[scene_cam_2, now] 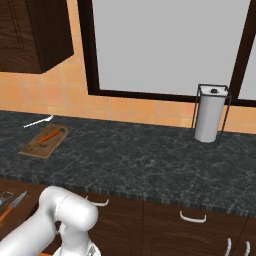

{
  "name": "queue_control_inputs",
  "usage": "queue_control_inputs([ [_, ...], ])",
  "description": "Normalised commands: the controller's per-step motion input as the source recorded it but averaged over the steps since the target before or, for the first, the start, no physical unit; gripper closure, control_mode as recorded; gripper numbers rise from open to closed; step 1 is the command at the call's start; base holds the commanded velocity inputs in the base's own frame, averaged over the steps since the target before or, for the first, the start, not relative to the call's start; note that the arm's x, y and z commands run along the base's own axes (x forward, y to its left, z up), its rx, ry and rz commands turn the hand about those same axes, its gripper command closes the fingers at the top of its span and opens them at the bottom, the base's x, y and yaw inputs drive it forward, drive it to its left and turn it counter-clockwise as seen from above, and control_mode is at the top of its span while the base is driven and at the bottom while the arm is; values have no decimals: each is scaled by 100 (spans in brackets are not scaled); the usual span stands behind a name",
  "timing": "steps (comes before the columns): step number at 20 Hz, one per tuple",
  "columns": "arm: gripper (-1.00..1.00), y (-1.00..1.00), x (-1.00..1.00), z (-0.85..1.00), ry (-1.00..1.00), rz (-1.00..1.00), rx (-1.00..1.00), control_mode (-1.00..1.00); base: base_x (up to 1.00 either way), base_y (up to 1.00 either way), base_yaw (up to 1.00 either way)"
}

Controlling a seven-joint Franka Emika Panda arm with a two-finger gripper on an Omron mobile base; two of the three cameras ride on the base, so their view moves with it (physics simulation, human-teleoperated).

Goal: Place the appropriate cutting tool for cutting the carrot skin on the cutting board.

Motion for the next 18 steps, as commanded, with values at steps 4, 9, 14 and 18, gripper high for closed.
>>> queue_control_inputs([
  [4,-100,39,8,0,0,3,15,-100,0,0,0],
  [9,-100,20,7,0,1,2,6,-100,0,0,0],
  [14,-100,7,0,0,9,0,-1,-100,0,0,0],
  [18,-100,0,0,0,16,0,-7,-100,0,0,0],
])
